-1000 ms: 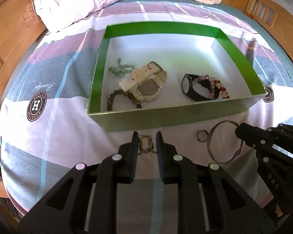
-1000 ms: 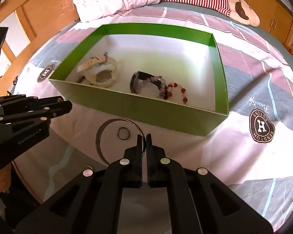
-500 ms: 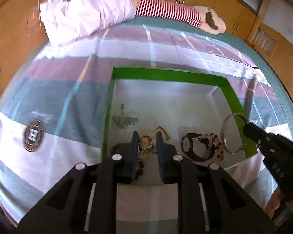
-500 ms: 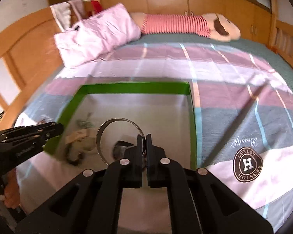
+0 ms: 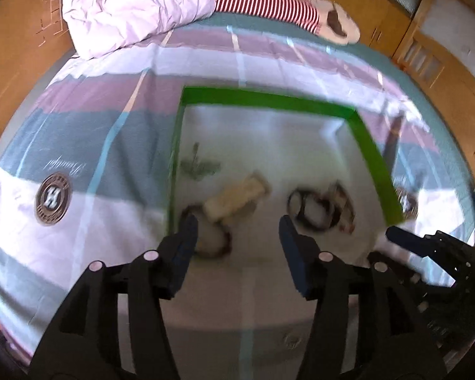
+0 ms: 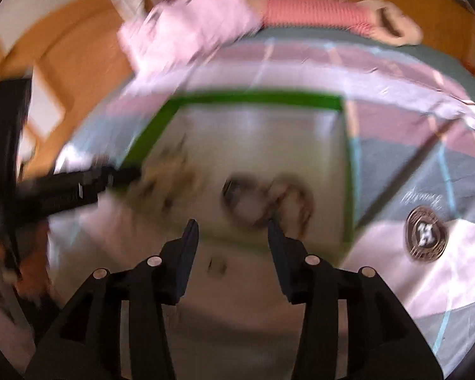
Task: Organize jewelry
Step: 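Open both tools to drop the charm and bangle into the box, then grasp the gold ring with the left tool while the right tool grasps the dark ring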
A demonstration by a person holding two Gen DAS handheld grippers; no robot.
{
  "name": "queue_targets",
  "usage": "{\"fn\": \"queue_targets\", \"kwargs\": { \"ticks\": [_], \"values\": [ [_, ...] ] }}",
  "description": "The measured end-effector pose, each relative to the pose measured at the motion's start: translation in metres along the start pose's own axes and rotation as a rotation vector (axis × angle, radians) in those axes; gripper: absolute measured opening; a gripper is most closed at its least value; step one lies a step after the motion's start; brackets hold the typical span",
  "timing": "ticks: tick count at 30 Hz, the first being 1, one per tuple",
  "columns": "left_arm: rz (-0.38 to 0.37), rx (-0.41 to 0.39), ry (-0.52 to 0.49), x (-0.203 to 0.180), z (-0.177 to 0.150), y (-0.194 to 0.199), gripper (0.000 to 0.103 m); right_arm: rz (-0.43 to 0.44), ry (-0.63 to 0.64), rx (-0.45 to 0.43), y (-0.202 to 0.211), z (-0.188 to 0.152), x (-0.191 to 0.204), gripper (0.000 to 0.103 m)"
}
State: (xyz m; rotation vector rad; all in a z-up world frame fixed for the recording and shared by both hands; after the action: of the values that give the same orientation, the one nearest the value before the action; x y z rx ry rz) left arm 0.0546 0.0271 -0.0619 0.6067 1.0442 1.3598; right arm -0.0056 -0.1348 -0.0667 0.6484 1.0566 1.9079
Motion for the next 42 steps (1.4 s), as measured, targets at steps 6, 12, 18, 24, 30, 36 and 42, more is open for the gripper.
{"fn": "queue_targets", "kwargs": {
  "ticks": [6,12,18,24,30,36,42],
  "values": [
    [0.075,0.127,-0.065,0.003,-0.042,-0.017,0.055,-0.043,0.045,0.128,-0.056,-0.014,0.014,0.04],
    [0.096,0.163,-0.069,0.008,-0.049,-0.022,0.057,-0.05,0.083,0.125,-0.079,-0.009,0.029,0.04],
    [0.092,0.21,-0.086,0.01,-0.059,-0.024,0.059,-0.046,0.12,0.152,-0.078,-0.012,0.037,0.019],
    [0.045,0.28,-0.185,-0.014,-0.089,-0.033,0.059,-0.078,0.066,0.197,-0.072,-0.024,0.015,0.02],
    [0.064,0.312,-0.283,-0.037,-0.121,-0.045,0.041,-0.082,0.027,0.209,-0.069,-0.026,0.005,0.02],
    [0.058,0.305,-0.272,-0.036,-0.121,-0.048,0.03,-0.085,0.03,0.211,-0.07,-0.027,0.008,0.02],
    [0.117,0.268,-0.133,-0.004,-0.092,-0.051,0.016,-0.078,0.004,0.206,-0.071,-0.027,0.004,0.019]
  ]
}}
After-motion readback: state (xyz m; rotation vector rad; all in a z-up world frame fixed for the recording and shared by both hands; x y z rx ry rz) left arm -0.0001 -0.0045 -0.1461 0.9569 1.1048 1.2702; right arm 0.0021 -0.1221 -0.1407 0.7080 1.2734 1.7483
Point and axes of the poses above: each gripper's, at about its wrist camera, not at the fingertips, and y roughly against the way its jaws point, x to its left, z to its top, the point moved 4 cm from there along -y, roughly the way its jaws point, and after that the axes turned 13 degrees about y, right-handed, at the moved point
